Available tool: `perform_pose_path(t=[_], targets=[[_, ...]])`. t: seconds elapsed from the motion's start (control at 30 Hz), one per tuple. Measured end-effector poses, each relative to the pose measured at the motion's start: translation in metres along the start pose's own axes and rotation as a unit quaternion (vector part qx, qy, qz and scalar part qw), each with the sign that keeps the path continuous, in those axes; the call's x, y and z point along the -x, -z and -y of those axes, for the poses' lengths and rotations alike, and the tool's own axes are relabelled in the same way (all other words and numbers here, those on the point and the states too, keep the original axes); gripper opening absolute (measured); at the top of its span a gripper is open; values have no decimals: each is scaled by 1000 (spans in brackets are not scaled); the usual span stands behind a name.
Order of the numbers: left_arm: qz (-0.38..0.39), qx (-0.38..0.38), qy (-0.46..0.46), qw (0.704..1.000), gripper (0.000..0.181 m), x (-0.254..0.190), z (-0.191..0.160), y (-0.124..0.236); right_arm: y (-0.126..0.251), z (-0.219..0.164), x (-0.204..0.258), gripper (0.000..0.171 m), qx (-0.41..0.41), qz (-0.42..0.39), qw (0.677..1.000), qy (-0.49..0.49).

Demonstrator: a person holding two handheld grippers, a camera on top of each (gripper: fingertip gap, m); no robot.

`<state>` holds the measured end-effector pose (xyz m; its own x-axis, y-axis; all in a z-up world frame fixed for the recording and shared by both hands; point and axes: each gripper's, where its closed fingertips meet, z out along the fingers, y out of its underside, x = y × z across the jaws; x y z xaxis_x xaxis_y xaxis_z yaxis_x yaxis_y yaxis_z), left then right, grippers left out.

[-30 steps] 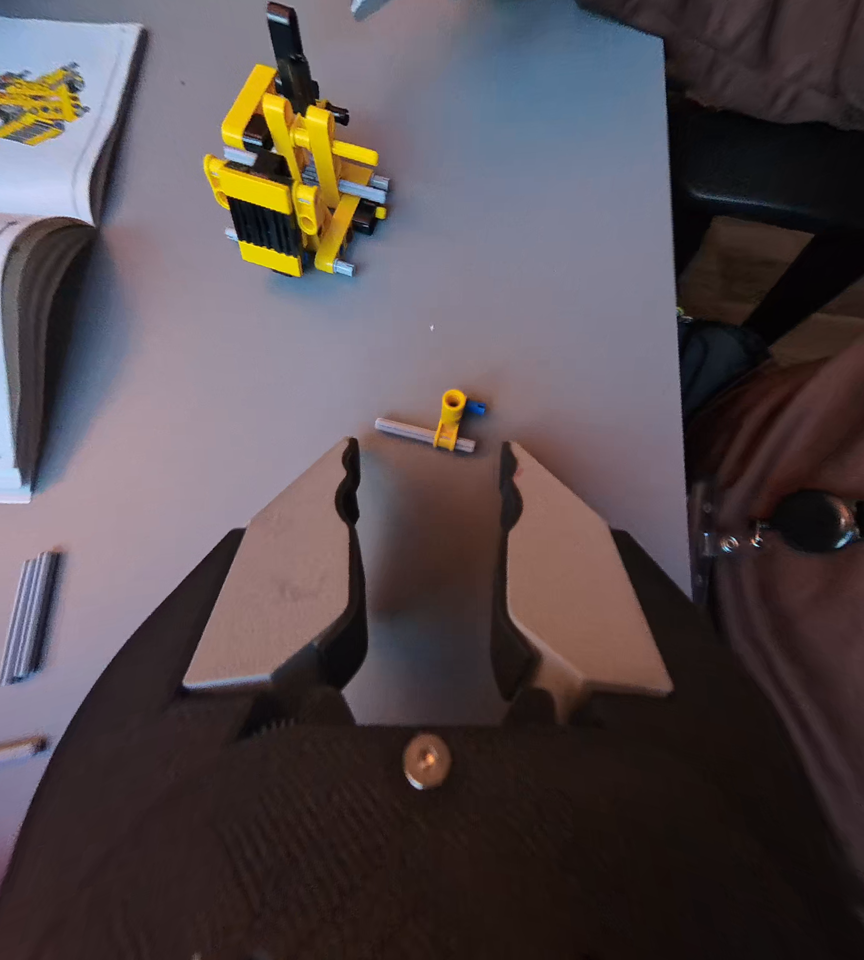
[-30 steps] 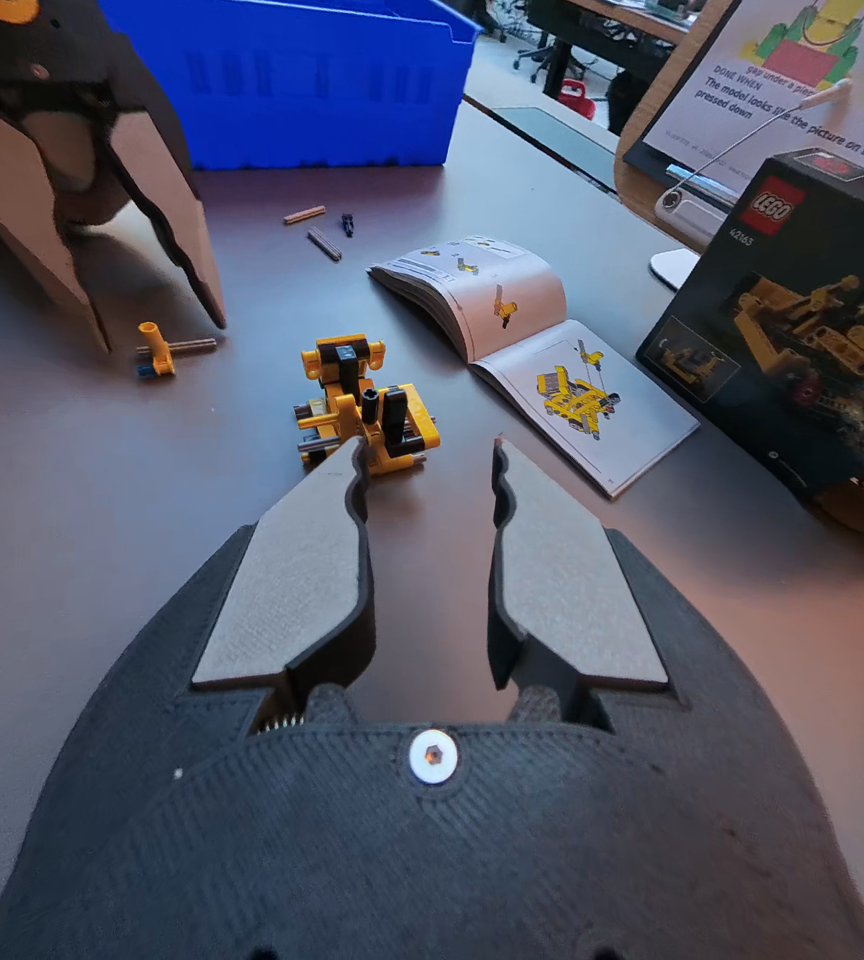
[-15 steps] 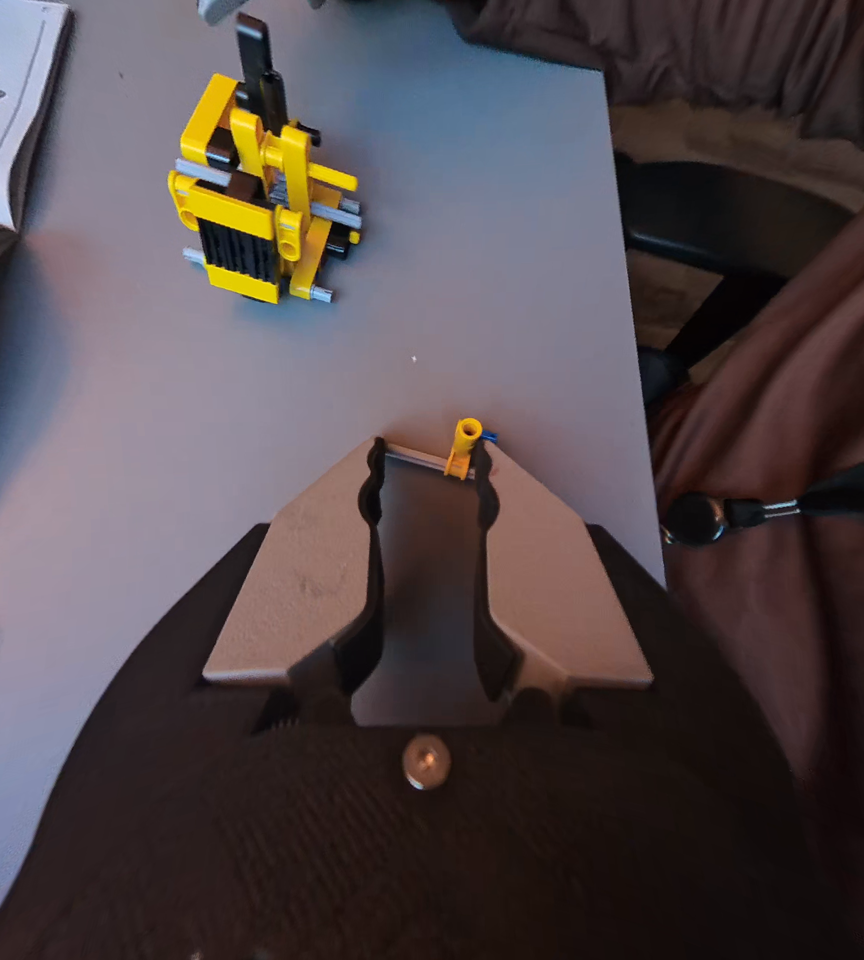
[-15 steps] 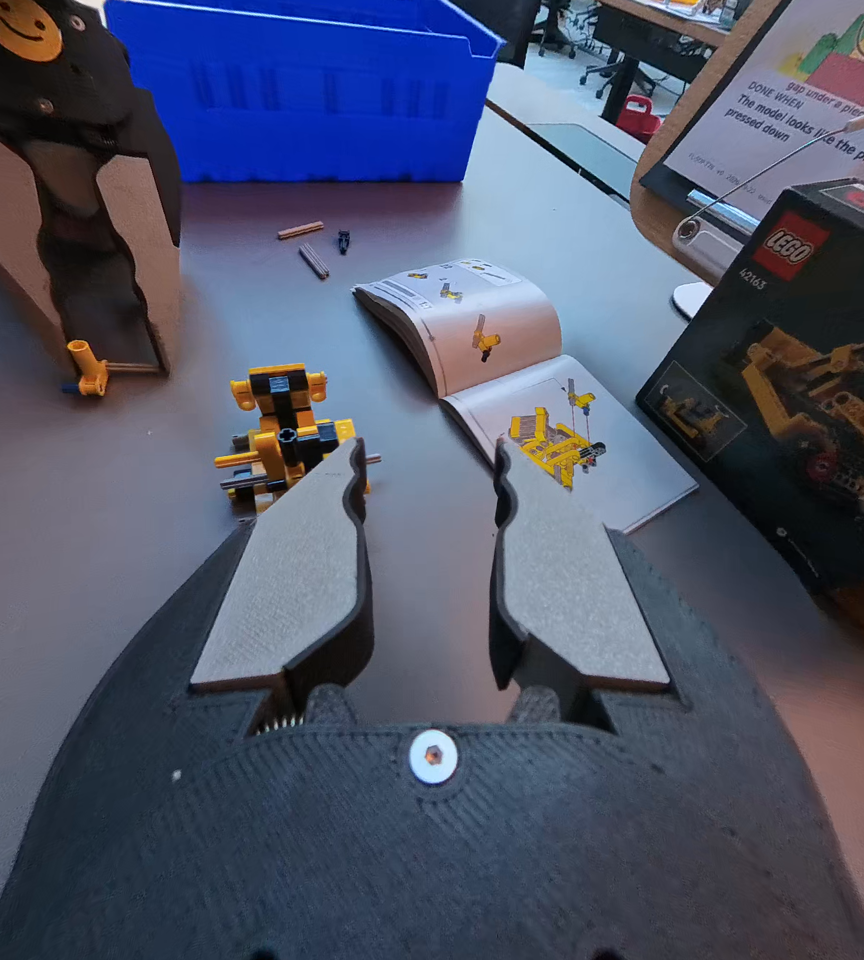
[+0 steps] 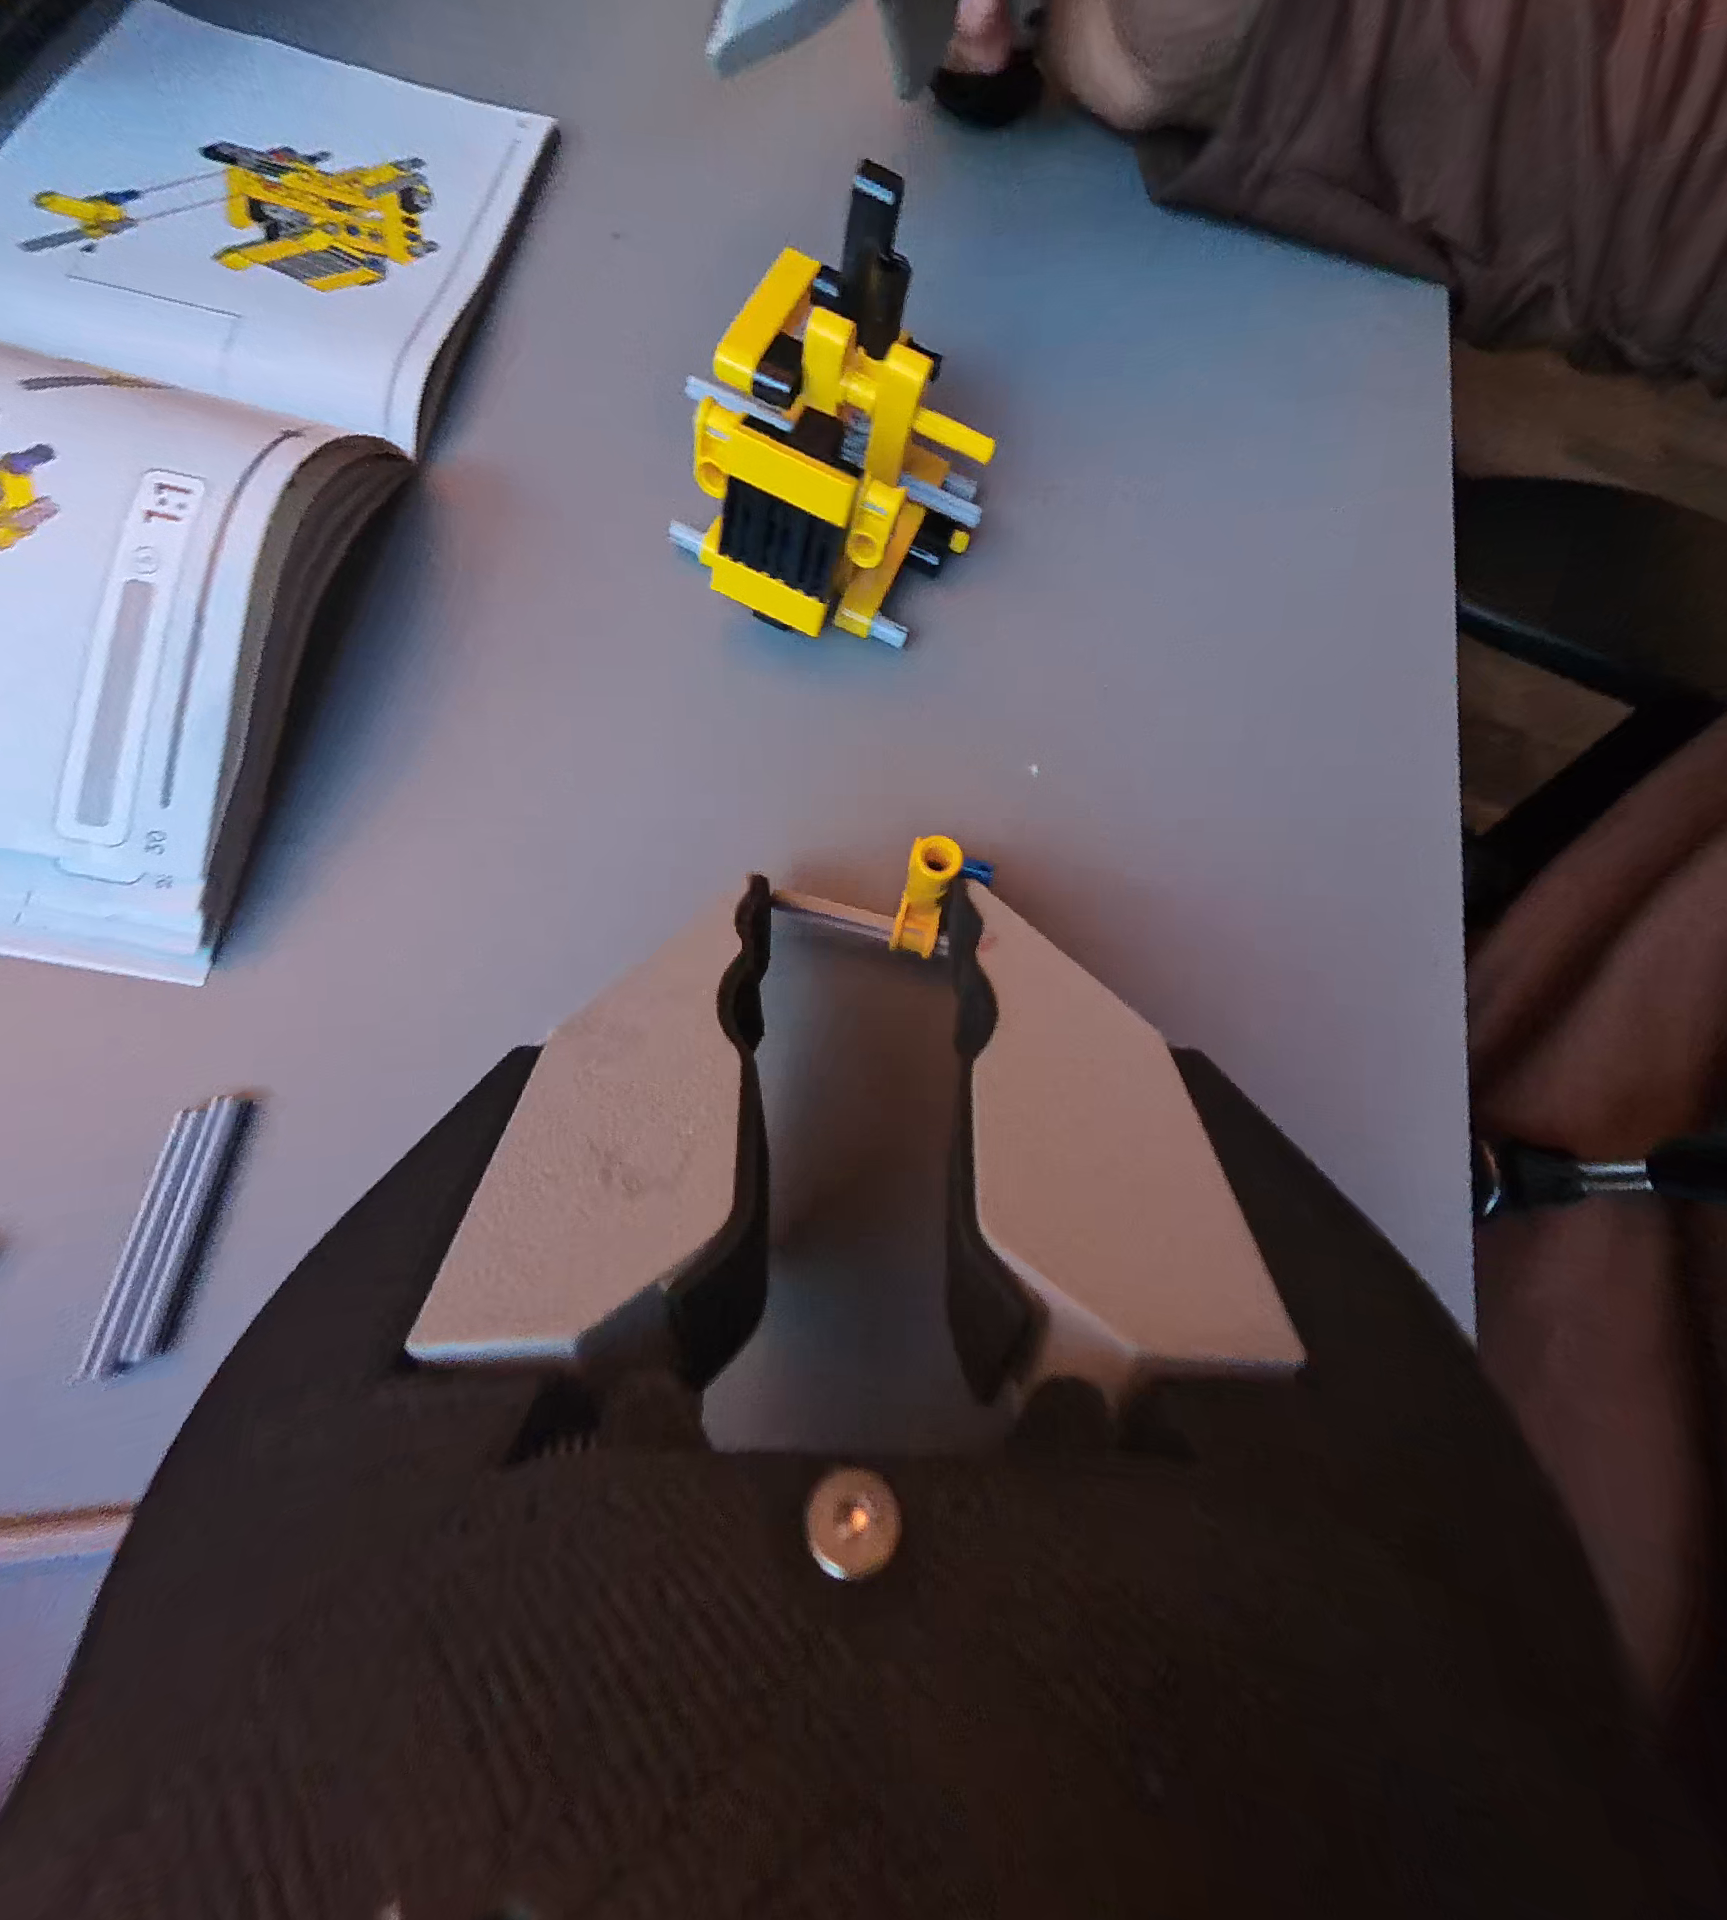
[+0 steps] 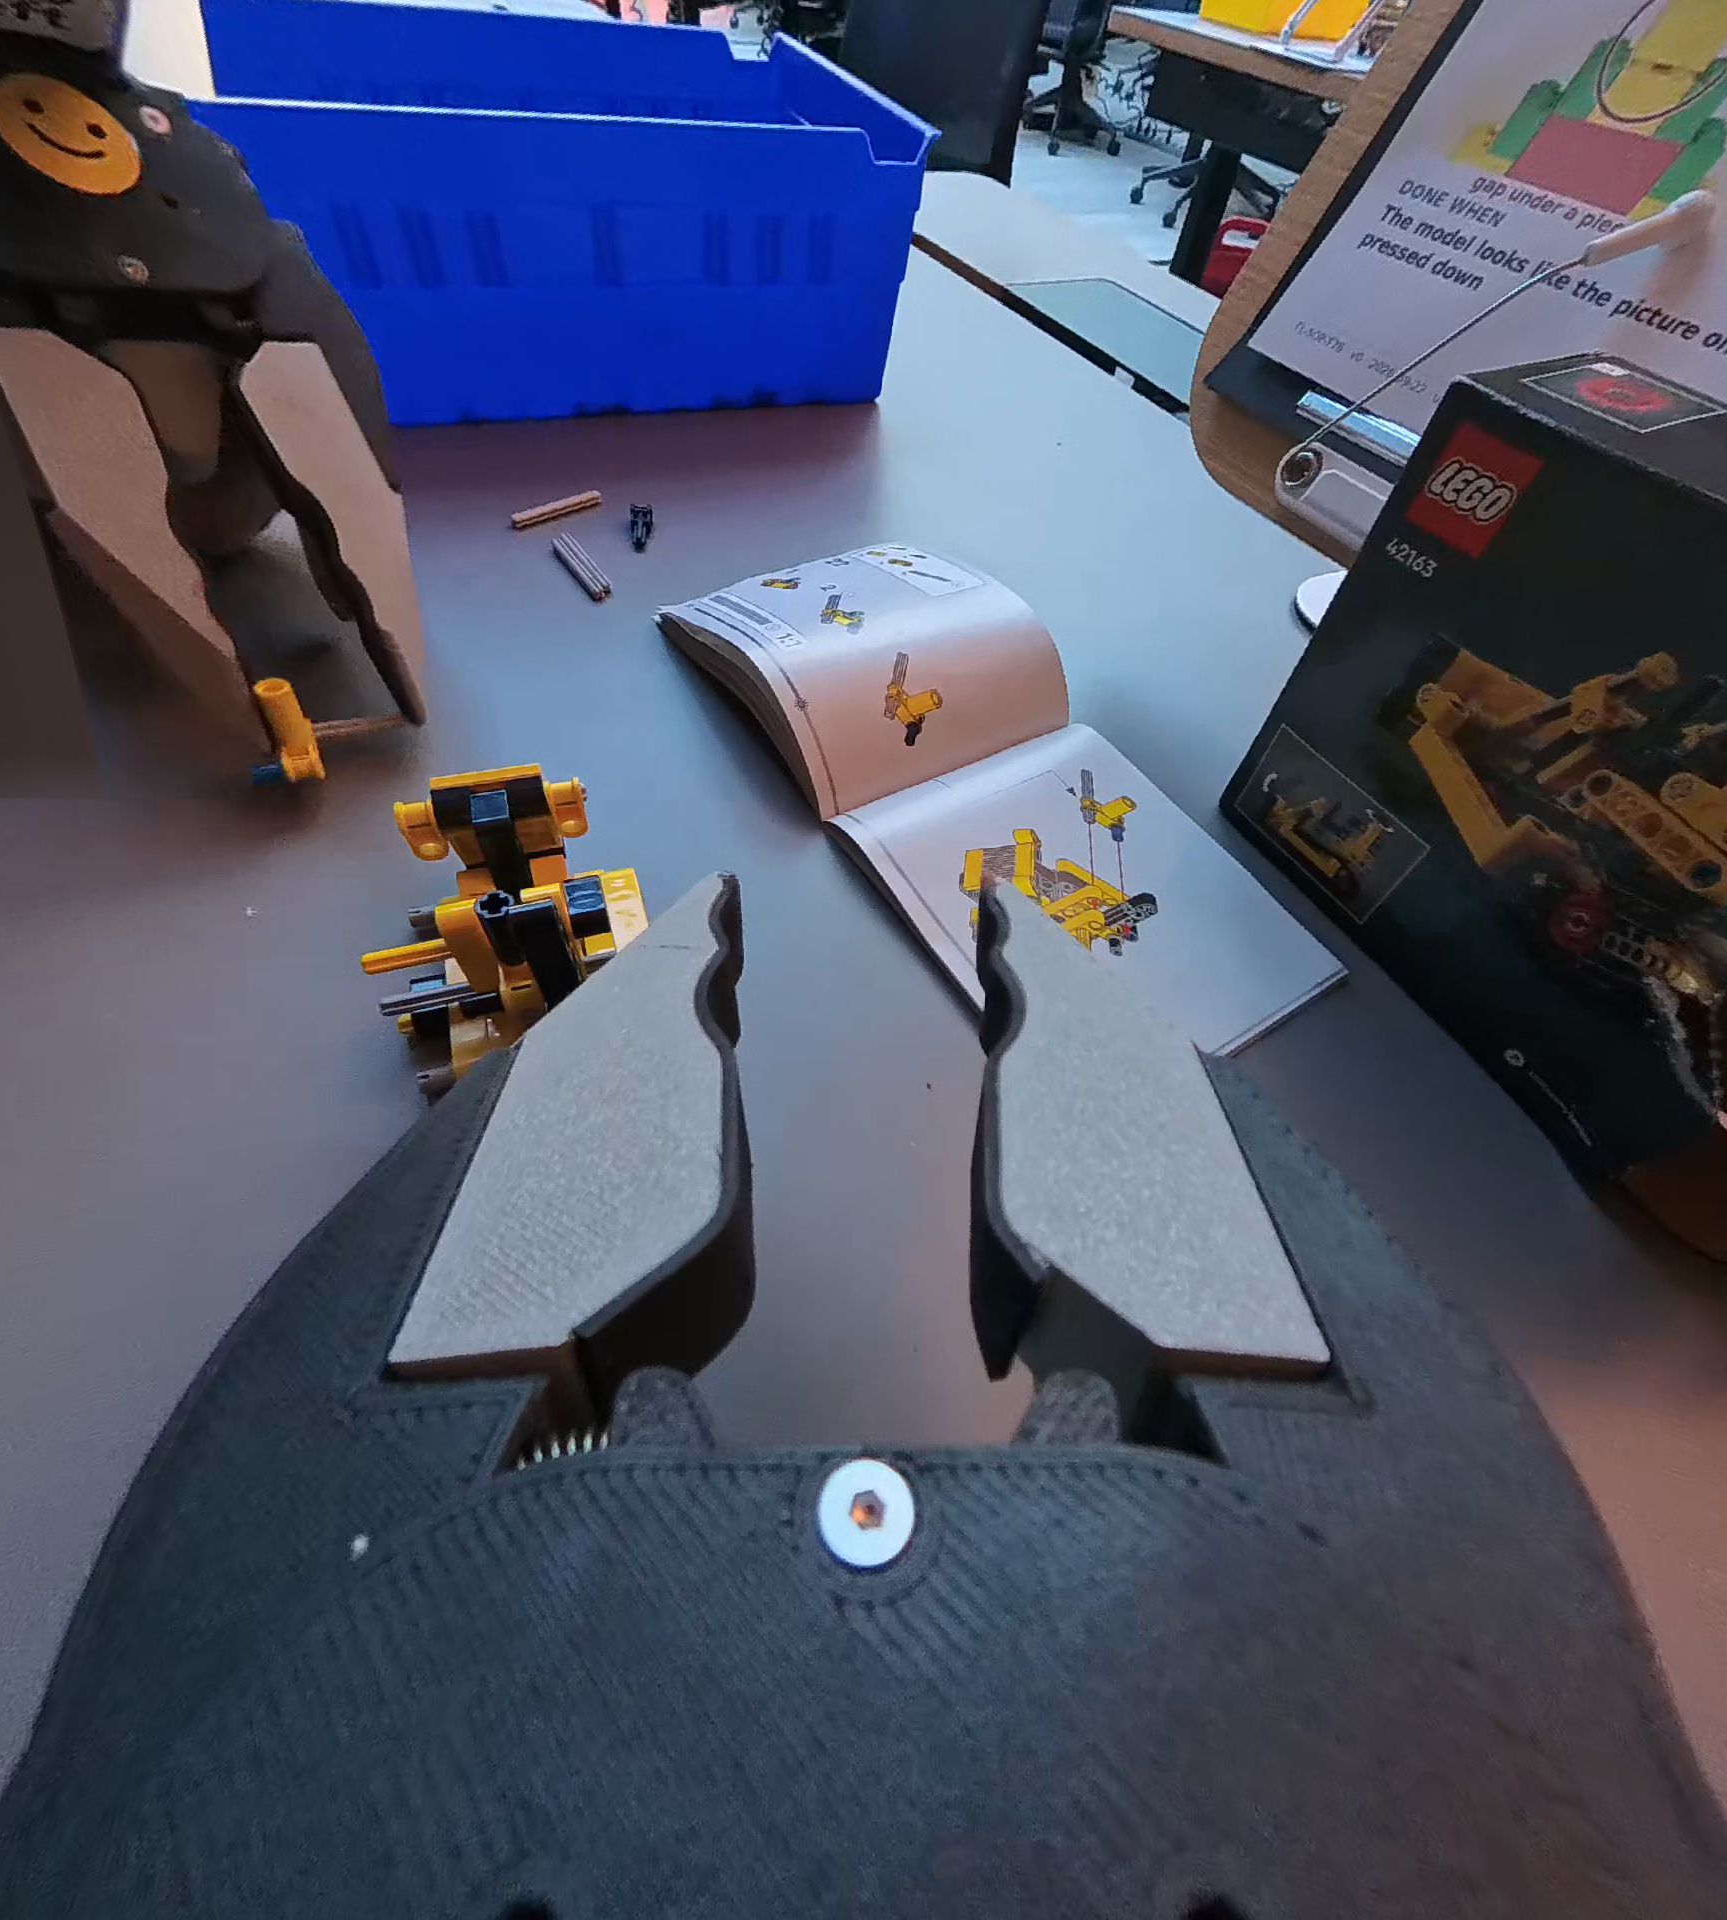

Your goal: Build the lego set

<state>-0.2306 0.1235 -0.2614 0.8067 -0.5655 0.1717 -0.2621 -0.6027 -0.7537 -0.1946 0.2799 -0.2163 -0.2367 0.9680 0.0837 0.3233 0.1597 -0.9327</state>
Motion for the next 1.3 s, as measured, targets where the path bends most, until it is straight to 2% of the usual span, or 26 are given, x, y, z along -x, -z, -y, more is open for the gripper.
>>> perform_pose_path(t=[0.37,0.53,0.63,0.73,0.87,0.93,1.0,1.1,1.23,1.3], targets=[[-7,-19,47,999,32,11,5,3,0,-1,0,41,4,-7,1000,2],[-2,-38,38,999,32,13,14,3,1,-1,2,40,5,-6,1000,3],[-12,-58,30,998,31,10,28,4,4,5,5,39,-8,-3,1000,4],[-24,-98,12,995,31,2,58,11,13,20,8,37,-49,12,999,-12],[-48,-153,-39,986,31,-15,105,21,30,44,15,18,-126,76,987,-69],[-48,-172,-73,981,31,-21,126,23,35,52,10,20,-149,88,981,-83],[-37,-183,-112,976,31,-21,145,23,34,55,7,21,-144,107,980,-88],[-20,-209,-155,965,32,-17,172,24,31,64,15,24,-130,181,969,-102],[-26,-256,-159,953,32,-11,197,26,30,85,26,27,-117,286,943,-126],[-26,-267,-158,950,32,-6,199,25,25,90,27,27,-108,317,933,-133]])
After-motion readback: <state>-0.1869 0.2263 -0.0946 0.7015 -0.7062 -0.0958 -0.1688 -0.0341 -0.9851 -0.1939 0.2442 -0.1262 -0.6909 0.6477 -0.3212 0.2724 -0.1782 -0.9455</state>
